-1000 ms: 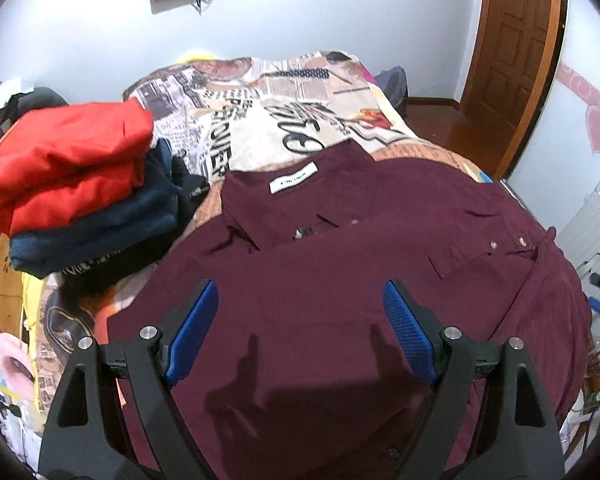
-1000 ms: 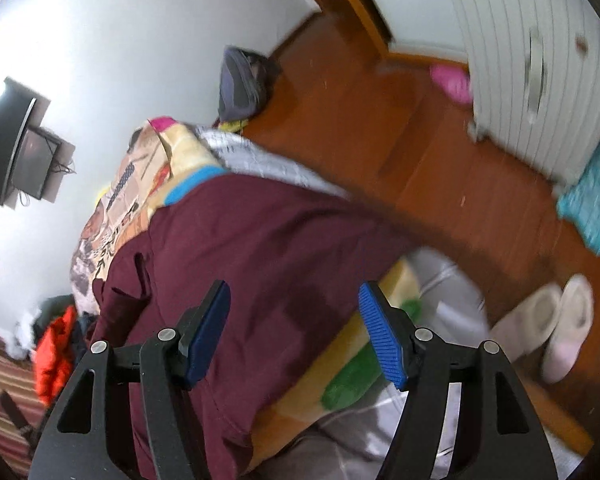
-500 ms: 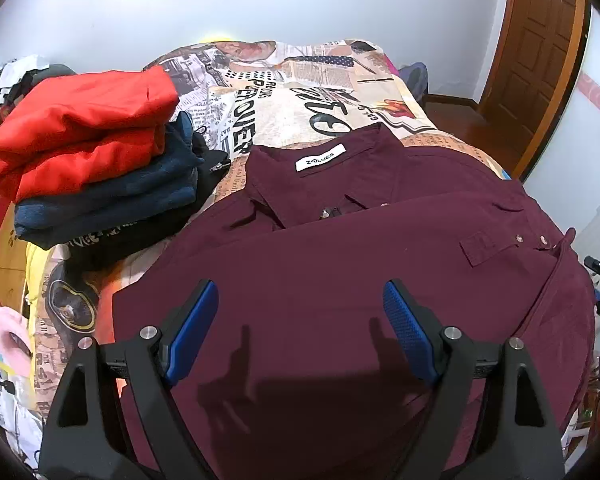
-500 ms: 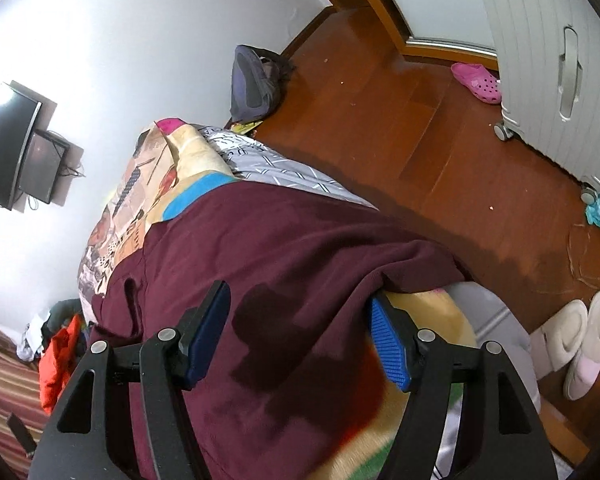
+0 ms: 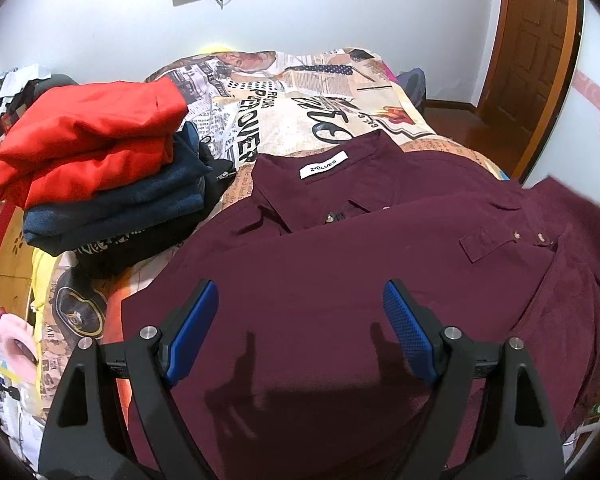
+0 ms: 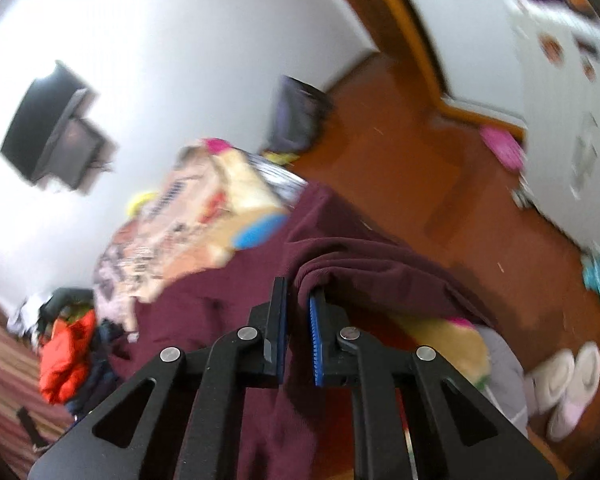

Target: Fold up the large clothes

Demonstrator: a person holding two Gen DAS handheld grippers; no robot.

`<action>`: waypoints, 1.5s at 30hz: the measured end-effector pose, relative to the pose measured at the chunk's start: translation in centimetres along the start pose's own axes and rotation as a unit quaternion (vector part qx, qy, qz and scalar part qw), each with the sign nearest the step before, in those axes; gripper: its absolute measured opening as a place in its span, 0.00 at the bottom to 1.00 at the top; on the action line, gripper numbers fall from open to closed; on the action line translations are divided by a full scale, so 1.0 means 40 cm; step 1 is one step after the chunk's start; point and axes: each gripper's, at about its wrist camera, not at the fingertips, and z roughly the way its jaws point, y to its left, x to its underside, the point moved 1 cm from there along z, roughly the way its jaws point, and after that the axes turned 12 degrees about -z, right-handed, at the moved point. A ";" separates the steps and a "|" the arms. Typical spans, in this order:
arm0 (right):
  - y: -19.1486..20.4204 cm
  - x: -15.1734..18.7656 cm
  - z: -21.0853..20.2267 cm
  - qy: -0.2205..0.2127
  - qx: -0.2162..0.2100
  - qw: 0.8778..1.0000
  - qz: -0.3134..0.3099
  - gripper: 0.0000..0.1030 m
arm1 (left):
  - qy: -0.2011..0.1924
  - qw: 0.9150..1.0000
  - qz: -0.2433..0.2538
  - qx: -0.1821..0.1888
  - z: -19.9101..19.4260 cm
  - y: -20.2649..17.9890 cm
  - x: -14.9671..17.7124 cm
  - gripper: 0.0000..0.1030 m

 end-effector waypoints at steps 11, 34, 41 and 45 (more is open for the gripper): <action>0.369 0.087 0.052 0.051 -0.144 0.969 -0.194 0.07 | -0.012 1.000 0.003 -0.001 -0.029 0.031 0.010 0.82; 0.287 0.107 -0.002 0.031 -0.036 0.987 -0.151 0.71 | -0.005 1.000 0.016 0.000 -0.026 0.014 0.033 0.82; 0.108 0.084 0.038 0.027 0.008 1.000 -0.008 0.71 | -0.004 1.000 0.012 -0.003 -0.023 0.004 0.025 0.82; 0.029 0.104 0.084 0.042 0.012 0.997 0.057 0.71 | 0.000 1.000 0.013 -0.004 -0.012 -0.008 0.023 0.82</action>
